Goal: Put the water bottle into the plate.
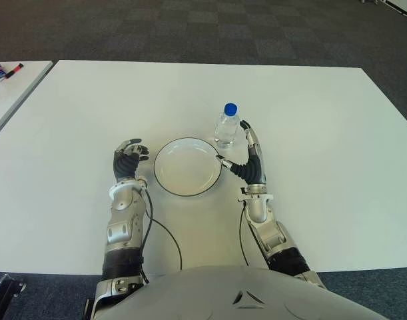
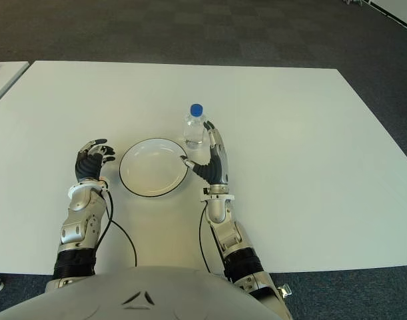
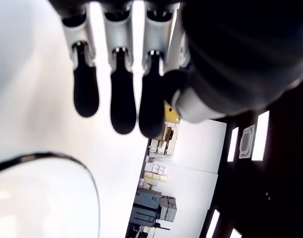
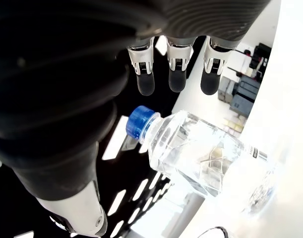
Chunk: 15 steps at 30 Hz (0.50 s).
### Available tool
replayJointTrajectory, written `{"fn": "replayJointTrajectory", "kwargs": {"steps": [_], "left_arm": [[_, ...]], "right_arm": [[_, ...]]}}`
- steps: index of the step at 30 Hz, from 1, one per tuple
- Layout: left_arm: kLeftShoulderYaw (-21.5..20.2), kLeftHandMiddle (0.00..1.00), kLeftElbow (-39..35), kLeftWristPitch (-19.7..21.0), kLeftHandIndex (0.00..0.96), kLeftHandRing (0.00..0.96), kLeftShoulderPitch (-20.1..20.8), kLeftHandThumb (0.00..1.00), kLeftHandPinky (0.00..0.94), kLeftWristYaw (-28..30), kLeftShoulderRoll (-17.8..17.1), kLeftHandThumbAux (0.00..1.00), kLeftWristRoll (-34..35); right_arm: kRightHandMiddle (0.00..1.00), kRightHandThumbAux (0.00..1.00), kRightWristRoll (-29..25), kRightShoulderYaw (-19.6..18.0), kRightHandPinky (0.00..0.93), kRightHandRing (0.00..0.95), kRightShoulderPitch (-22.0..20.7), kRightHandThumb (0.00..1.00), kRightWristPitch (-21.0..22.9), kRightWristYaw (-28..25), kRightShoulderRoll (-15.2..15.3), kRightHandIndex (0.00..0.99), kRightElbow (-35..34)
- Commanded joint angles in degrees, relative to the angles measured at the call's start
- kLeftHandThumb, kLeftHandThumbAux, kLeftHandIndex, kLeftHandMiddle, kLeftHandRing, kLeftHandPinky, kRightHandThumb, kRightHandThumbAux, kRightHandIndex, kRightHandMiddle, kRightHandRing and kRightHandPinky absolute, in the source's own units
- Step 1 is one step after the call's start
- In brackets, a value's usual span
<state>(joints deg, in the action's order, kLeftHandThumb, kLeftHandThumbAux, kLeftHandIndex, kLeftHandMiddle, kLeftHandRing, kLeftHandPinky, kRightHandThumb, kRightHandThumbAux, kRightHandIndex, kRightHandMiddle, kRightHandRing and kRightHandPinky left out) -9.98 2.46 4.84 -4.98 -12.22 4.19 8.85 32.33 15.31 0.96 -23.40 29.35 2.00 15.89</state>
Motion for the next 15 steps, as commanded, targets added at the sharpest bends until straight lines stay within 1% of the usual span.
{"fn": "replayJointTrajectory", "kwargs": {"steps": [1,15], "left_arm": [[0.5,0.583,0.9,-0.1,0.431,0.560,-0.3,0.701,0.539,0.4,0.9,0.716,-0.4],[0.4,0.584,0.8,-0.3,0.431,0.559,-0.3,0.700,0.535,0.3,1.1,0.716,-0.3]], "right_arm": [[0.000,0.844,1.0,0.6,0.000,0.000,-1.0,0.000,0.5,-0.4,0.7,0.000,1.0],[0.000,0.841,0.2,1.3,0.000,0.000,-2.5,0.000,-1.4,-0.7,1.7,0.000,3.0]]}}
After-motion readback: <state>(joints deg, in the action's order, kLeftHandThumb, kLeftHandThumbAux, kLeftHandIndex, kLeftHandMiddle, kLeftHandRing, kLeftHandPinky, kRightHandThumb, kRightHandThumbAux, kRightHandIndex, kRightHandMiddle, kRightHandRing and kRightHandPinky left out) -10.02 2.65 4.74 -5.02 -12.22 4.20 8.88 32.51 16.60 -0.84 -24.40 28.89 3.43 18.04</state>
